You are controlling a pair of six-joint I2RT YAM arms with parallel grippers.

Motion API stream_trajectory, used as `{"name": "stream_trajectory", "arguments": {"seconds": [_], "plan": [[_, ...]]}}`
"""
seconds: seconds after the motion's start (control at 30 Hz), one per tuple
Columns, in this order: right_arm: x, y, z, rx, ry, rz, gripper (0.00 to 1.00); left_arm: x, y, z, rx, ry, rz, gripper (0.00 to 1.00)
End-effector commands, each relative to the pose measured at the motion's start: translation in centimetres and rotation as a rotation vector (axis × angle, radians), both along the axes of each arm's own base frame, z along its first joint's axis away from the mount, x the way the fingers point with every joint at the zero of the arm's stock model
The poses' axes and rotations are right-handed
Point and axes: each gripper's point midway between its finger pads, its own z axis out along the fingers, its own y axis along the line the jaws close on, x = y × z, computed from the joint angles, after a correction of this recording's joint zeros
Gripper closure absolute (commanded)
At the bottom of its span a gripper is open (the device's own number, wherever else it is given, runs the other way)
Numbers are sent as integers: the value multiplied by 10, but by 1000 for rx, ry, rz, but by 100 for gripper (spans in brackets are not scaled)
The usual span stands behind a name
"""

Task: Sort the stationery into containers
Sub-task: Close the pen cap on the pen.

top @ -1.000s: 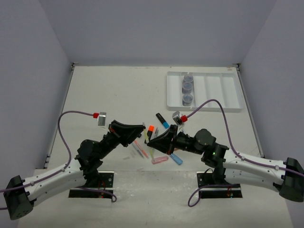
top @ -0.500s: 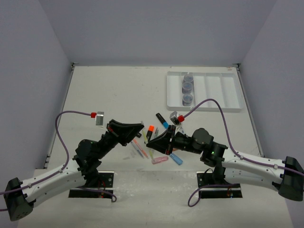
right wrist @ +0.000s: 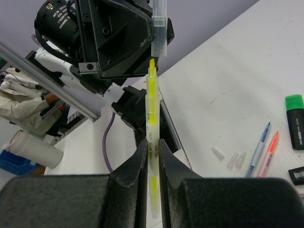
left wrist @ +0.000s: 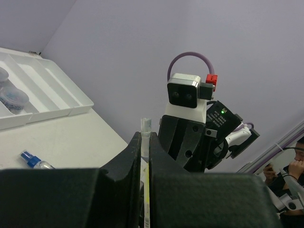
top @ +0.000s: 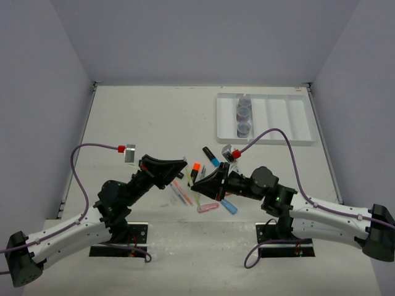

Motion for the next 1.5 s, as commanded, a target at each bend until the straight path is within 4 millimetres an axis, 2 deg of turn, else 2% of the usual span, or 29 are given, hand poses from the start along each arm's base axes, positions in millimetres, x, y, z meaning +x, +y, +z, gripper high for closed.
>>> {"name": "stream_trajectory", "arguments": {"seconds": [0.0, 0.83, 1.47], "plan": [[5, -4, 21, 41, -47, -38, 100, 1, 3, 12, -20, -28, 17, 100], [5, -6, 21, 34, -44, -45, 100, 0, 1, 20, -27, -41, 7, 100], [16, -9, 34, 42, -65, -107, 100, -2, -4, 9, -35, -24, -22, 100]]}}
